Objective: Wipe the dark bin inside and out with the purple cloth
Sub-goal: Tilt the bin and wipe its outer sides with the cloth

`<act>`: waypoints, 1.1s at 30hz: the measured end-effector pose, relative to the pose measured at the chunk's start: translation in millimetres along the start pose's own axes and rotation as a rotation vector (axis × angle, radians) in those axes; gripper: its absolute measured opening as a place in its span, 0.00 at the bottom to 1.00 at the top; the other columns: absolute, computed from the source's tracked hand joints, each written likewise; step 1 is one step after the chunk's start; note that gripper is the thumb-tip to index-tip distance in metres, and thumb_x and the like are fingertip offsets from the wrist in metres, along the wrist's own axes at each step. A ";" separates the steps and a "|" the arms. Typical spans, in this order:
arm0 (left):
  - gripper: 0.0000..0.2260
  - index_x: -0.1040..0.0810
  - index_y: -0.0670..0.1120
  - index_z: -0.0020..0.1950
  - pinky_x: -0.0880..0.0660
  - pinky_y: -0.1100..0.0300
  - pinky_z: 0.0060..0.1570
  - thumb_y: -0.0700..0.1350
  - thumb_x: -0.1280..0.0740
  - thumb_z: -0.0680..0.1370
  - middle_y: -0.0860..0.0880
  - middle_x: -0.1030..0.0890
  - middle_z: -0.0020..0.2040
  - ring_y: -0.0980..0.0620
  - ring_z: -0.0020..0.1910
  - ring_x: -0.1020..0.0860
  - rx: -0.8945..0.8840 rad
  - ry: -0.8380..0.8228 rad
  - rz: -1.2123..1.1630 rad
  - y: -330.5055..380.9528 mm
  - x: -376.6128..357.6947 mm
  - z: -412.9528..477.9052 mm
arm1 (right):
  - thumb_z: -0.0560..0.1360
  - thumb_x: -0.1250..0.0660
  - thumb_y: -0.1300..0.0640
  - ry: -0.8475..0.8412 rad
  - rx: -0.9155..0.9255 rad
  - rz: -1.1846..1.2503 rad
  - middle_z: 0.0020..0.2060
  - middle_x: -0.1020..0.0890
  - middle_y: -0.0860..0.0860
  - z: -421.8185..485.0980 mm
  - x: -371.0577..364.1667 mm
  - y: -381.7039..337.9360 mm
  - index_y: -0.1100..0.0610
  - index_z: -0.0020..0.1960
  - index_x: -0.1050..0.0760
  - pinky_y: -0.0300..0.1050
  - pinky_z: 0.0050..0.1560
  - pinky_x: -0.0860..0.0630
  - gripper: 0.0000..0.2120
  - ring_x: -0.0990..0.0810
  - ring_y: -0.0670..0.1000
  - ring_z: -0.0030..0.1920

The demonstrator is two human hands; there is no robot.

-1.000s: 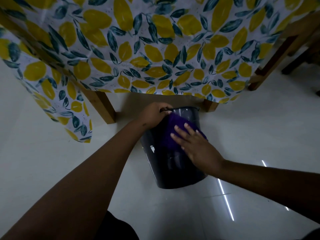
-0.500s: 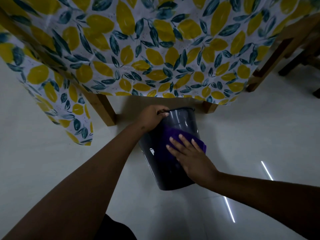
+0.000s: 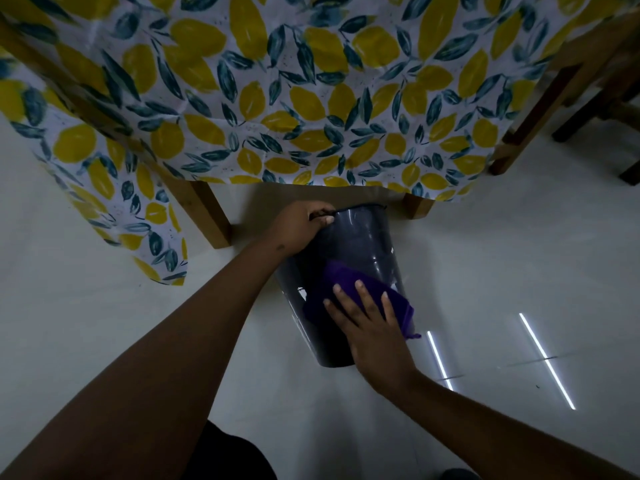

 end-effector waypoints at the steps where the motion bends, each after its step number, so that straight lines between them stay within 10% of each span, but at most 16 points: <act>1: 0.12 0.22 0.44 0.61 0.32 0.66 0.50 0.43 0.35 0.78 0.46 0.18 0.58 0.56 0.52 0.24 -0.009 0.003 0.006 1.8 1.2 -0.2 | 0.67 0.26 0.58 0.016 -0.071 0.043 0.78 0.46 0.49 7.5 4.6 5.9 0.47 0.77 0.46 0.66 0.69 0.44 0.45 0.46 0.58 0.76; 13: 0.13 0.23 0.44 0.63 0.35 0.70 0.53 0.42 0.36 0.79 0.48 0.21 0.62 0.56 0.59 0.26 -0.075 -0.025 -0.006 8.9 -1.0 -2.9 | 0.66 0.26 0.59 0.029 -0.274 0.128 0.78 0.44 0.53 -6.0 -3.8 -0.3 0.50 0.78 0.46 0.67 0.70 0.42 0.46 0.48 0.61 0.76; 21: 0.13 0.23 0.44 0.64 0.35 0.69 0.56 0.41 0.37 0.79 0.48 0.21 0.62 0.58 0.59 0.27 -0.068 -0.038 -0.033 2.2 1.2 -8.0 | 0.80 0.53 0.52 0.136 -0.423 0.334 0.79 0.51 0.48 30.3 8.9 27.7 0.46 0.78 0.54 0.64 0.73 0.45 0.27 0.54 0.55 0.78; 33: 0.10 0.23 0.43 0.59 0.31 0.74 0.44 0.43 0.35 0.79 0.51 0.22 0.50 0.56 0.51 0.25 -0.065 -0.026 -0.087 -1.1 2.2 -9.9 | 0.82 0.53 0.52 0.171 -0.509 0.437 0.78 0.50 0.49 32.9 5.9 40.2 0.47 0.78 0.53 0.62 0.72 0.42 0.25 0.52 0.56 0.78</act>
Point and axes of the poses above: each hand's wrist, its own z-axis towards the middle knuckle, its own x-axis out of the back of the hand, y = z × x, the point moved 8 cm from there along z, towards the middle knuckle
